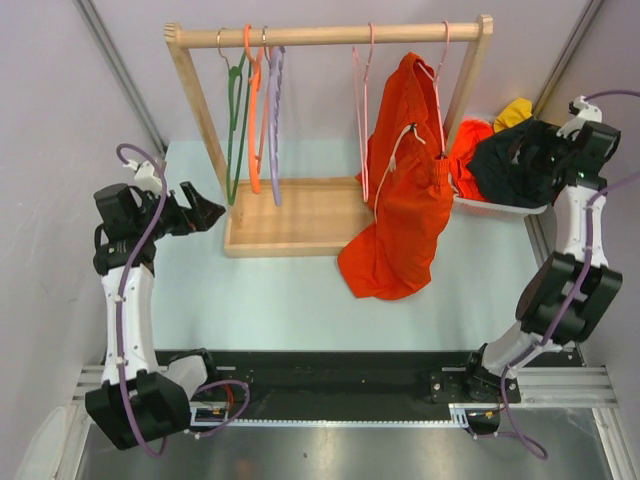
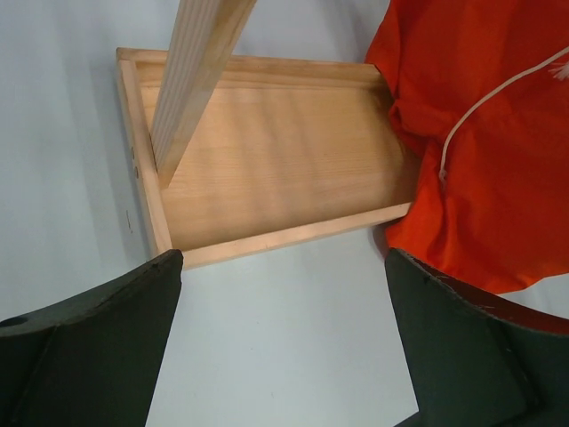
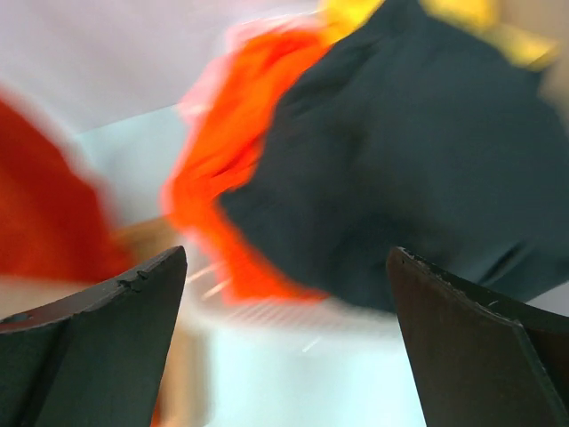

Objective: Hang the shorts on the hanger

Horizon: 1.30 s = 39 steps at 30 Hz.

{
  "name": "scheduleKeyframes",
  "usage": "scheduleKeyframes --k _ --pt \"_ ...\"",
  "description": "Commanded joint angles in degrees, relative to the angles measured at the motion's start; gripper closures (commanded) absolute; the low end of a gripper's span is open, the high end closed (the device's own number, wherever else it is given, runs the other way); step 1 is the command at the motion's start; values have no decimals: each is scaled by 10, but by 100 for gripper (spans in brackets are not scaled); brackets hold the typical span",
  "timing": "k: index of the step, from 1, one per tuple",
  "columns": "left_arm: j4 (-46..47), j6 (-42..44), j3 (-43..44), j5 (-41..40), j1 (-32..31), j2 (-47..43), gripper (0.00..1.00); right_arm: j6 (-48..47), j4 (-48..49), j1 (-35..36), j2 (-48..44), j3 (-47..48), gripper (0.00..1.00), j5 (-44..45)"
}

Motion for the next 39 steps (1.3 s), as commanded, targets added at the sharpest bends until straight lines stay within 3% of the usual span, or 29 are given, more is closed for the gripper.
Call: scheduleKeyframes --k 1,6,16,19,20,22,23,30,39 --pt "34 14 7 0 0 23 0 -112 57 24 111 88 0 167" --pt "19 44 1 -19 0 47 0 -150 41 30 249 221 0 214" --pt "-7 66 5 -31 -1 70 0 -192 28 58 350 237 4 194" --pt "-17 73 17 -27 -1 78 0 -203 32 61 355 221 25 192" --pt "-22 76 24 -24 1 80 0 -198 33 61 353 218 47 191" --pt "-35 84 30 -17 0 78 0 -192 29 59 335 215 77 184" --pt "-39 84 36 -16 -1 76 0 -186 22 58 324 216 100 174" --pt "-37 105 22 17 0 24 0 -103 -66 14 196 273 100 62" --pt "30 48 -58 35 1 -95 0 -58 -139 -62 -16 240 100 -88"
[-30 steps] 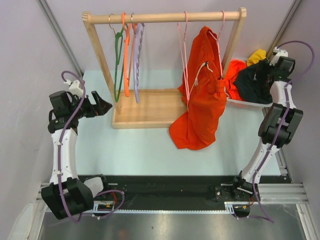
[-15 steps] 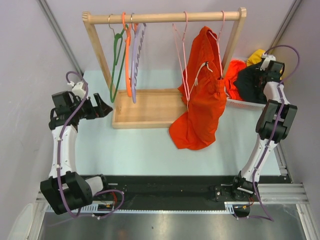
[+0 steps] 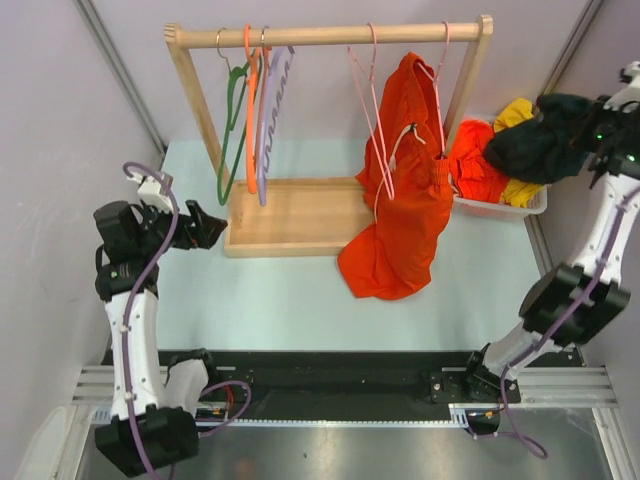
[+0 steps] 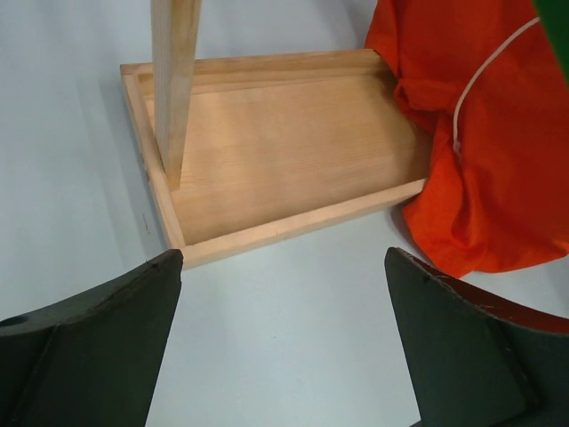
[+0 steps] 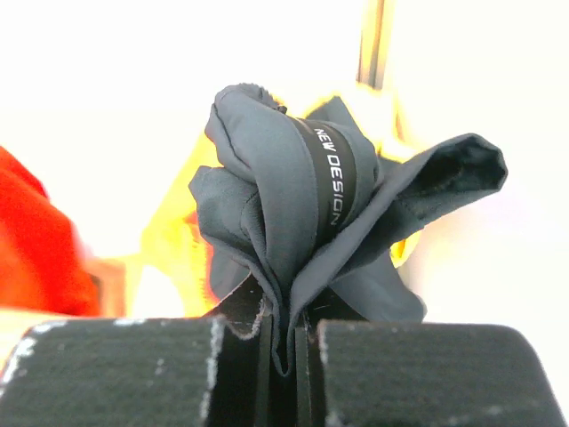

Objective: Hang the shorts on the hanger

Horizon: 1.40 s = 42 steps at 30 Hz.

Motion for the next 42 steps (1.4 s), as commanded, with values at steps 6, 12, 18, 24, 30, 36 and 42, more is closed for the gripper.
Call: scheduleKeyframes --k 6,12,18,24,30,36,42 --pt "-14 10 1 46 0 -64 0 9 -107 -34 -210 1 100 -149" --pt "-31 2 -9 51 1 -121 0 -26 -157 -39 -328 -23 100 -186" --pt "-45 -2 -20 61 0 -167 0 -71 -222 -39 -408 4 100 -241" --pt "-74 36 -17 103 1 -197 0 -151 -317 -39 -445 16 100 -344" --pt "-107 89 -15 133 0 -221 1 -240 -425 -10 -461 2 100 -468" --pt "-153 166 -4 169 0 -225 1 -319 -487 52 -487 -15 100 -527" --pt "-183 218 -2 179 0 -216 1 -140 -236 54 -556 -200 100 -604"
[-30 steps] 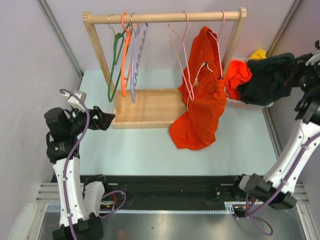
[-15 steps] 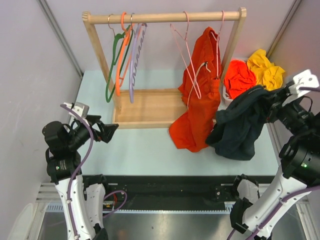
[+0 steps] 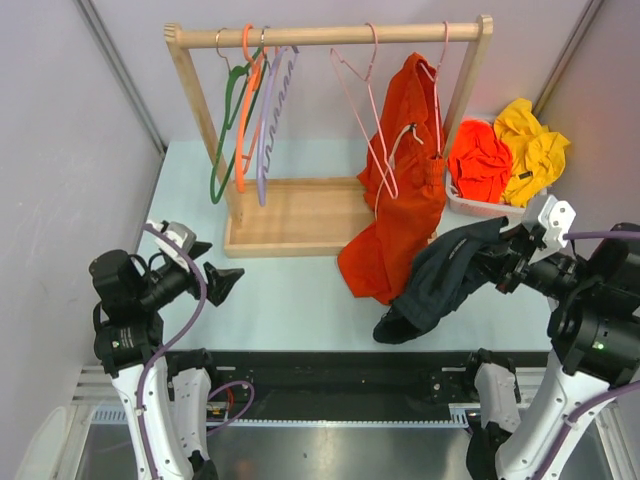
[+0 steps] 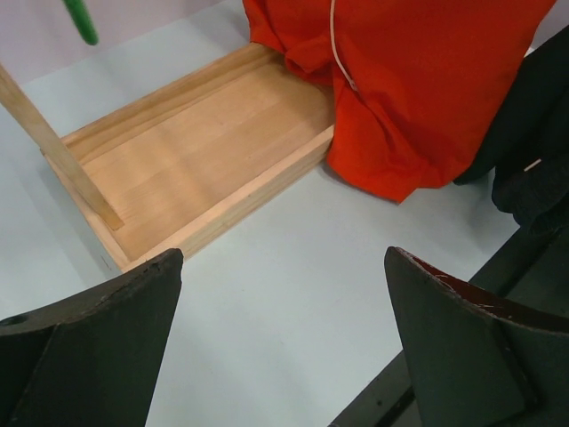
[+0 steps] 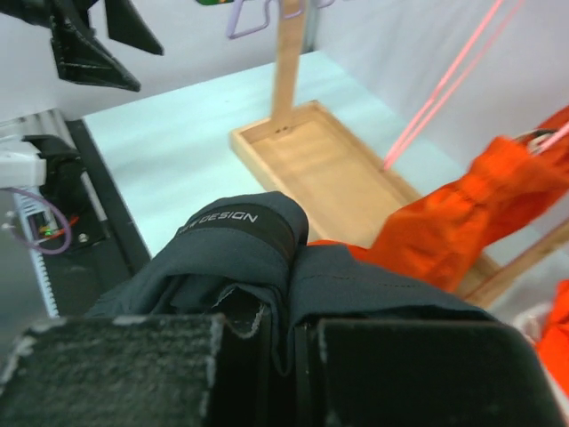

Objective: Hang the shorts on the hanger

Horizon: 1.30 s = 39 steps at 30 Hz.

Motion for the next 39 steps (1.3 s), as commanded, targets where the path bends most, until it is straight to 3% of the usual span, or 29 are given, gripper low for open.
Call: scheduleKeyframes --k 1,4,7,14,18,20,24,25,28,32,33,35,36,39 --pt "-27 67 19 33 0 10 1 115 205 -2 -36 -106 100 -90" --pt "-52 81 28 35 0 31 1 60 138 6 -12 -113 100 -74" --pt "-55 82 28 18 0 37 1 81 126 68 47 -120 100 9" --pt "-58 76 28 -2 -1 40 1 169 229 358 99 -147 100 257" --pt "-62 80 29 9 -1 30 0 172 256 573 114 -176 100 482" --pt "-91 134 33 37 0 30 0 157 261 621 134 -189 100 533" --pt "-204 303 50 48 -8 53 0 110 302 656 213 -197 100 515" --pt "-272 401 56 35 -10 59 0 106 314 674 250 -197 100 520" --pt "-366 555 50 -11 -18 62 2 73 351 708 325 -190 100 509" --pt "-392 630 34 -43 -21 25 2 53 394 749 423 -155 100 493" --pt "-392 637 28 -42 -26 9 2 60 421 750 440 -136 97 488" --pt "-391 640 20 -48 -52 -1 2 75 432 746 496 -104 78 477" --pt "-391 645 10 -56 -63 -5 2 73 403 745 512 -51 55 478" --pt "-387 668 -14 -85 -103 6 1 68 283 730 548 11 24 493"
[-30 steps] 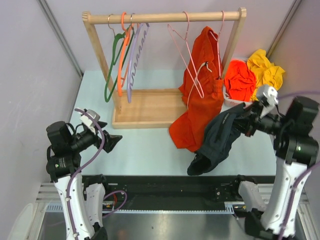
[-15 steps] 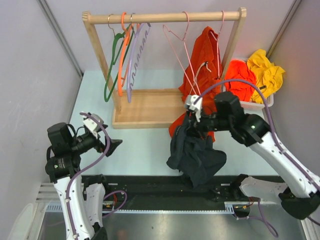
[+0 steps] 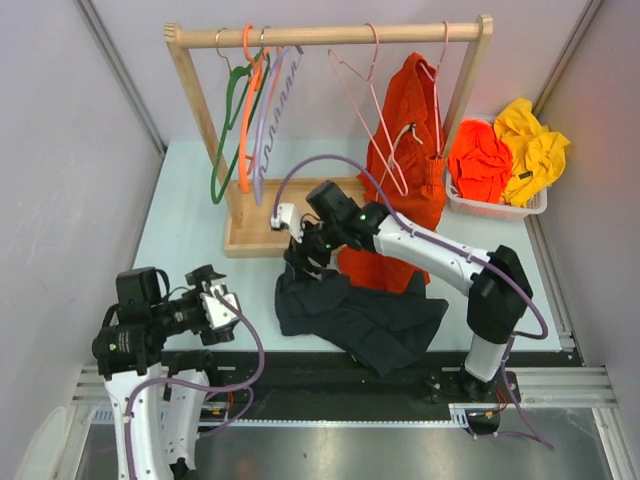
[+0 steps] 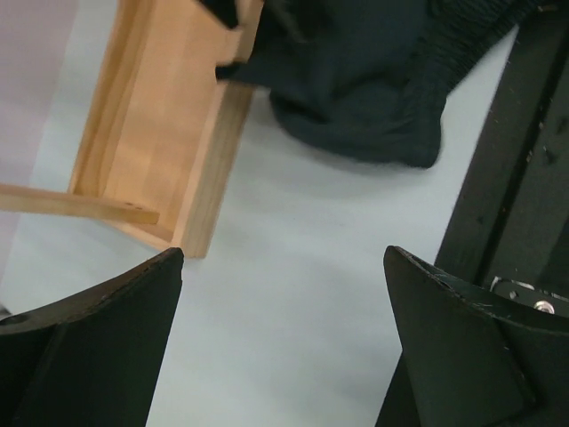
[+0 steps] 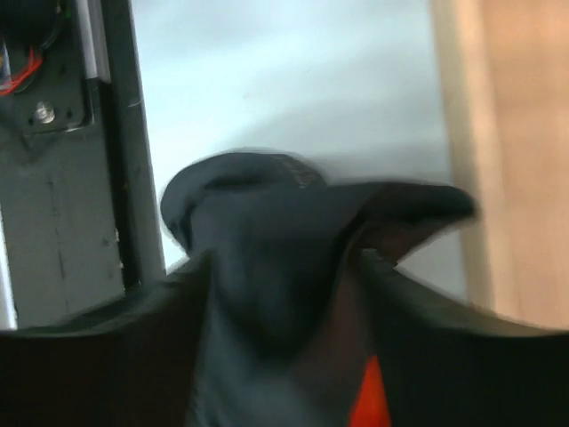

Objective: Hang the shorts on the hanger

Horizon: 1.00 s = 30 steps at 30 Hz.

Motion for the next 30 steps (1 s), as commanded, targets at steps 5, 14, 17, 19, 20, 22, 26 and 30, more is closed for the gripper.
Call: scheduleKeyframes --k 5,14,17,19,20,22,26,30 --pt "43 18 -62 -56 -142 59 2 -65 -166 -59 -90 0 0 -12" --pt "235 21 -127 -190 -422 209 6 -214 -285 -69 -206 -166 11 12" --pt "273 102 -150 -221 -432 260 9 -245 -273 -75 -209 -216 15 36" --pt "302 149 -164 -233 -434 286 10 -259 -260 -80 -216 -249 16 46" --pt "307 172 -167 -235 -435 294 10 -264 -250 -80 -217 -257 18 49" --pt "313 188 -168 -237 -438 316 11 -270 -232 -79 -219 -290 21 68" --pt "362 225 -208 -251 -454 321 13 -249 -91 -80 -184 -332 37 125" --pt "443 228 -273 -263 -483 294 14 -257 1 -86 -137 -333 44 166"
